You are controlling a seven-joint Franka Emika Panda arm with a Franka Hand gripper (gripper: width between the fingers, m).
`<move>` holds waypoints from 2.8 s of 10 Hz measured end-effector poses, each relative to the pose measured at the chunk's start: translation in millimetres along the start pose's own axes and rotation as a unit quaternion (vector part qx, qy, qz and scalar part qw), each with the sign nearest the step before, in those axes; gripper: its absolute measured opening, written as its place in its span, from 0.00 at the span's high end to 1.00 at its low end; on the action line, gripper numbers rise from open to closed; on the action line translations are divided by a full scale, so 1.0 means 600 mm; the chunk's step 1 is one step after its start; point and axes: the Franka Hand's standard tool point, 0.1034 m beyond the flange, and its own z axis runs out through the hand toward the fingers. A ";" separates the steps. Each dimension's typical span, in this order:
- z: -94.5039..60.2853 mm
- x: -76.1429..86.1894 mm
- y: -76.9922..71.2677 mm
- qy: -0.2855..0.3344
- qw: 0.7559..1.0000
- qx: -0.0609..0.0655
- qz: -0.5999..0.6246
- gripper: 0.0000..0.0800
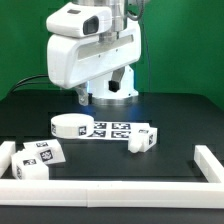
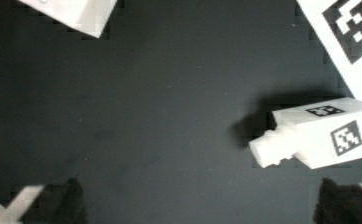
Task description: Assemble stool
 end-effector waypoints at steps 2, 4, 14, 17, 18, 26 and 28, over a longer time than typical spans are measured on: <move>0.013 -0.031 -0.007 0.001 1.000 -0.003 0.011 0.19; 0.037 -0.128 -0.021 0.012 0.999 -0.014 0.050 0.19; 0.158 -0.258 -0.054 0.039 0.998 -0.036 0.030 0.19; 0.157 -0.257 -0.054 0.042 0.998 -0.049 0.020 0.19; 0.158 -0.258 -0.055 0.041 0.998 -0.048 0.020 0.19; 0.216 -0.279 -0.032 0.031 0.998 -0.042 0.034 0.19; 0.215 -0.280 -0.031 0.031 0.998 -0.042 0.035 0.19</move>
Offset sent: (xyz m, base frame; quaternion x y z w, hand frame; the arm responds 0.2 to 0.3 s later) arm -0.0804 -0.0738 -0.0130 -0.0293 0.0392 0.0832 0.9953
